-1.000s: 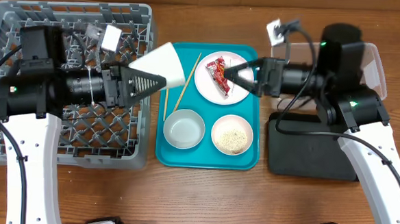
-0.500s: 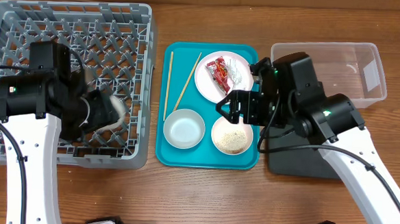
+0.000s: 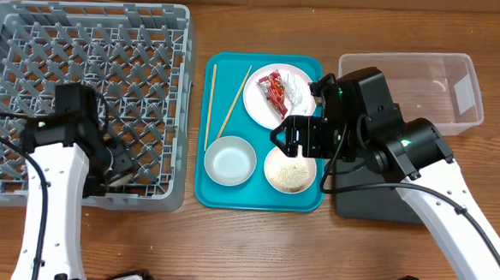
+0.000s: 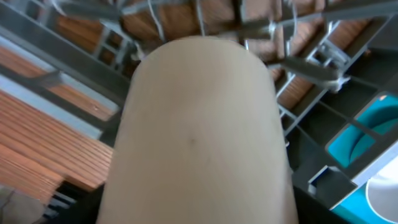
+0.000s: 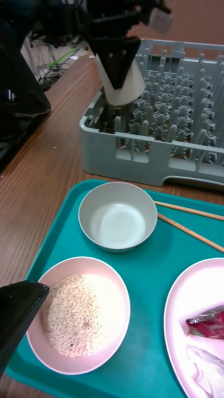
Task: Sort waste into correct bins and load items into the dishwasher
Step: 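Place the paper cup upright in the dish rack with the left gripper, then grasp the red snack wrapper on the white plate with the right gripper, then carry the wrapper to the clear bin and release it, then grasp the crumpled tissue on the white plate with the right gripper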
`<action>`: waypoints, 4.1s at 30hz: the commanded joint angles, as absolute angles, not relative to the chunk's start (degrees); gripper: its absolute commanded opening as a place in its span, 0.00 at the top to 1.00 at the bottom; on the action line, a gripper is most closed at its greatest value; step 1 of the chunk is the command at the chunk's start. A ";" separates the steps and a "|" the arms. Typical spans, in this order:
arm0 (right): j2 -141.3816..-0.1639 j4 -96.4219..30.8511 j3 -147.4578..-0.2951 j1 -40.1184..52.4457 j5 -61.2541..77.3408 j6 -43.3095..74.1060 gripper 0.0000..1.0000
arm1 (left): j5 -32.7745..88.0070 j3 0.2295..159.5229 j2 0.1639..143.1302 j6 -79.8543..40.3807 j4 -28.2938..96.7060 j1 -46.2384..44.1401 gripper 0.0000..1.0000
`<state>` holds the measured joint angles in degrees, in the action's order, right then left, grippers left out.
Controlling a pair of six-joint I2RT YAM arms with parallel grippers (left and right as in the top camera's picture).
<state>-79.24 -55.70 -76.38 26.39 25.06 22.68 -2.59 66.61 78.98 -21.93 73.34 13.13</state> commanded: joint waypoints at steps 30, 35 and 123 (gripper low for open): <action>-88.64 -45.98 -76.95 26.68 8.12 16.12 0.35 | 11.86 91.81 78.22 -8.97 77.34 -10.24 0.14; -100.82 -39.75 -78.87 26.68 5.98 11.73 0.36 | 11.84 97.78 75.64 -9.43 78.04 -10.31 0.18; -125.10 -39.48 -92.90 23.07 -3.20 12.03 0.75 | 3.75 116.09 82.28 -10.70 85.91 -9.93 0.00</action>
<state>-124.68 -39.77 -92.92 22.72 -5.21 10.35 9.13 113.89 88.92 -11.77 85.03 -9.89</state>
